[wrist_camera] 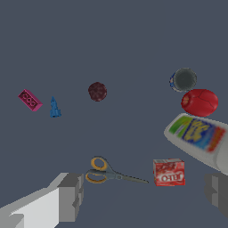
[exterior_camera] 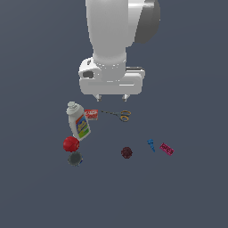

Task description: Pick up a designated object from a clutter of objects.

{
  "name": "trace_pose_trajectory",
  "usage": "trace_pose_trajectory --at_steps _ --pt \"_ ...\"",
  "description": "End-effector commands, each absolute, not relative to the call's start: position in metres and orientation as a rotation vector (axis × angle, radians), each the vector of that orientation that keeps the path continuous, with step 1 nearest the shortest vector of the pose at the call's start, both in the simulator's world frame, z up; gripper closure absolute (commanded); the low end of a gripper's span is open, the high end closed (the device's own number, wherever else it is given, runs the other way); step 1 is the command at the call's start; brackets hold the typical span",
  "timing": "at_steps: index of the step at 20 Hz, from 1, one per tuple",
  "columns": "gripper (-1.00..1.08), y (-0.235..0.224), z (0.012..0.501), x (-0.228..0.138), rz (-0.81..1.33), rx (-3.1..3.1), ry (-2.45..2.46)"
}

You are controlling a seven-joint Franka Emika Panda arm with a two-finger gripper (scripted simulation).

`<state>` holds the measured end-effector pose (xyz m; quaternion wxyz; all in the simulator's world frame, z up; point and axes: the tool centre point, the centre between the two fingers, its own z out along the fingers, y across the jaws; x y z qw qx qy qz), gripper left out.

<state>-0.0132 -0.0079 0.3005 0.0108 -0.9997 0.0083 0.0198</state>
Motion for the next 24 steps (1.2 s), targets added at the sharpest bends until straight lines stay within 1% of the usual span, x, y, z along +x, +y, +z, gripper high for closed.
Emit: trace_pose_trajectory --at_steps 1,11,15,24 --pt "-0.92 -0.008 0.301 -0.013 0.062 -3.119 0.026" --pt "-0.92 0.014 0.305 -0.014 0.049 -3.132 -0.077" --pt "-0.92 0.014 0.306 -0.014 0.048 -3.132 -0.078" --pt "-0.92 0.014 0.286 -0.018 0.045 -3.129 -0.175"
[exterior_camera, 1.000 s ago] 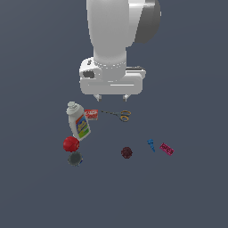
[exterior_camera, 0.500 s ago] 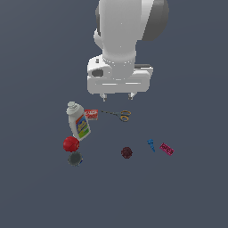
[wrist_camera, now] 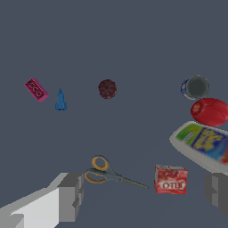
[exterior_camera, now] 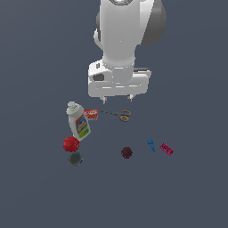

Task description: Pick up a designated object from a clutter of objects.

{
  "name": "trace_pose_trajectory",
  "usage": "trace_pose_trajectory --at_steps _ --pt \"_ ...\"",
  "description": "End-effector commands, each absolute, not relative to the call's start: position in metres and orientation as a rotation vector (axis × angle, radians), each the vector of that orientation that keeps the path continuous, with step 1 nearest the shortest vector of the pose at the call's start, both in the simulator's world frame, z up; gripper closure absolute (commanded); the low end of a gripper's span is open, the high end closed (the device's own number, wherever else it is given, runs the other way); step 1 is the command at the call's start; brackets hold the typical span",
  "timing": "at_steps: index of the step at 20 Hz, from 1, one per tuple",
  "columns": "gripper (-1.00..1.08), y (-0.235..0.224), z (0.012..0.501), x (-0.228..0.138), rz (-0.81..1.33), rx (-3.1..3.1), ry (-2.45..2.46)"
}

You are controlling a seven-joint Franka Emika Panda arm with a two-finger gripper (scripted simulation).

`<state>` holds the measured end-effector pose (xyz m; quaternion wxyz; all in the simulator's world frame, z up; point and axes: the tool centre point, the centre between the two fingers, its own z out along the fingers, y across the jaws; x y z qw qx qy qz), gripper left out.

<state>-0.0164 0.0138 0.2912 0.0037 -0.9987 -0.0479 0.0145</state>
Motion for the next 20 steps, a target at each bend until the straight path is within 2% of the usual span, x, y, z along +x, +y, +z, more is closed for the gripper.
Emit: trace_pose_trajectory --at_steps 1,10,20 --pt "-0.92 0.014 0.282 -0.018 0.045 -3.128 -0.196" --pt "-0.92 0.013 0.229 -0.035 0.036 -3.102 -0.477" --pt "-0.92 0.012 0.16 -0.073 0.026 -3.014 -0.887"
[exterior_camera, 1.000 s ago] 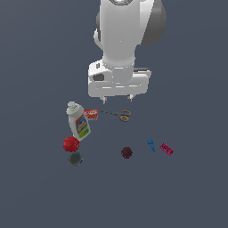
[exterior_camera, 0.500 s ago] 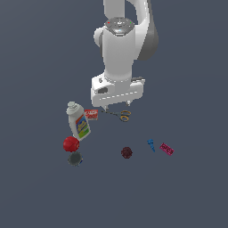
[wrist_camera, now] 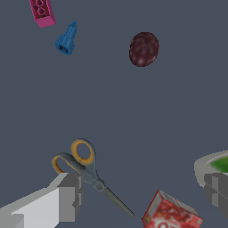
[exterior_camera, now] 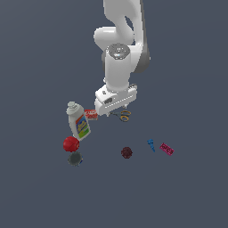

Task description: Pick up a designated object from a clutter of objects.

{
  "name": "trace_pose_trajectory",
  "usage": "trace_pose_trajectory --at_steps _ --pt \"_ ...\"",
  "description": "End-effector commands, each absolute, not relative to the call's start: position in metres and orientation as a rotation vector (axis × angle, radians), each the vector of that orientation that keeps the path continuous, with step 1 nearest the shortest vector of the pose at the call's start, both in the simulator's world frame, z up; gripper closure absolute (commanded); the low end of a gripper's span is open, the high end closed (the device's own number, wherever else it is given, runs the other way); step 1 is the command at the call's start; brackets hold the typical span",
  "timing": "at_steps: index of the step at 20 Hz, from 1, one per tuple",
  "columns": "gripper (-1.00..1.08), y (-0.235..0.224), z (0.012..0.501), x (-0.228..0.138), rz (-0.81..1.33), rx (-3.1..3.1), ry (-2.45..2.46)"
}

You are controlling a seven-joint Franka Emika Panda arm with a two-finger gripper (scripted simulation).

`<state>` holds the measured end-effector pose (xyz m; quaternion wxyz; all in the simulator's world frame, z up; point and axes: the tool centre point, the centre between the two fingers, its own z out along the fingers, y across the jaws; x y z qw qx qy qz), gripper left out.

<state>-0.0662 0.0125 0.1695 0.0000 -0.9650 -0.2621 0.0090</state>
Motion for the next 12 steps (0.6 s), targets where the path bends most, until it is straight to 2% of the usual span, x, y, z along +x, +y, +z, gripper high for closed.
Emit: trace_pose_trajectory --at_steps 1,12 --pt "-0.92 0.012 0.153 -0.077 0.025 -3.002 -0.927" --pt "-0.92 0.013 0.092 -0.135 0.012 -2.834 -1.359"
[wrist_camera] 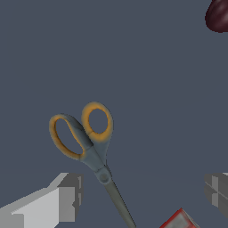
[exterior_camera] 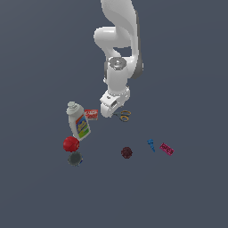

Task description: Pick up a designated object from a clutter of objects.

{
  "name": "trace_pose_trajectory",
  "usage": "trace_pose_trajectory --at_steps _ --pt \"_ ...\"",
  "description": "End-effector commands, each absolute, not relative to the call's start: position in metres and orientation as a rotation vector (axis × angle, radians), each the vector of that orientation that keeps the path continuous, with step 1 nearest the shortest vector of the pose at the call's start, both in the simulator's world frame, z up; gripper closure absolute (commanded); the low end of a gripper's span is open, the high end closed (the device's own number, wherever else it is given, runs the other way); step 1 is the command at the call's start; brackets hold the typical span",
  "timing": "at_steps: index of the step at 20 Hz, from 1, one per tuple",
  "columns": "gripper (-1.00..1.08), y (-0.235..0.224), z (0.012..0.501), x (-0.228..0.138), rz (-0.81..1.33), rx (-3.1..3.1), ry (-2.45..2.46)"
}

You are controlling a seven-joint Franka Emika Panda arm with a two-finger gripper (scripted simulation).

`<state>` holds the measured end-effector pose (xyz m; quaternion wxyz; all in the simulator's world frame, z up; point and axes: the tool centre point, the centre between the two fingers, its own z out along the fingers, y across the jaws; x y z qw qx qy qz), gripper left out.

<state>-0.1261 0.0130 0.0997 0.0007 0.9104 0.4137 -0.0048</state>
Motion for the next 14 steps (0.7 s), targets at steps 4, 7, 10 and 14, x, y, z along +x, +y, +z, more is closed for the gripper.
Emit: trace_pose_trajectory --at_steps 4,7,10,14 --pt "-0.92 0.014 0.078 -0.154 -0.008 2.769 1.481" --pt "-0.92 0.014 0.07 -0.166 -0.005 2.73 1.553" --pt "-0.92 0.014 0.064 -0.175 -0.003 2.699 1.606" --pt "-0.92 0.014 0.059 -0.183 -0.001 2.673 1.651"
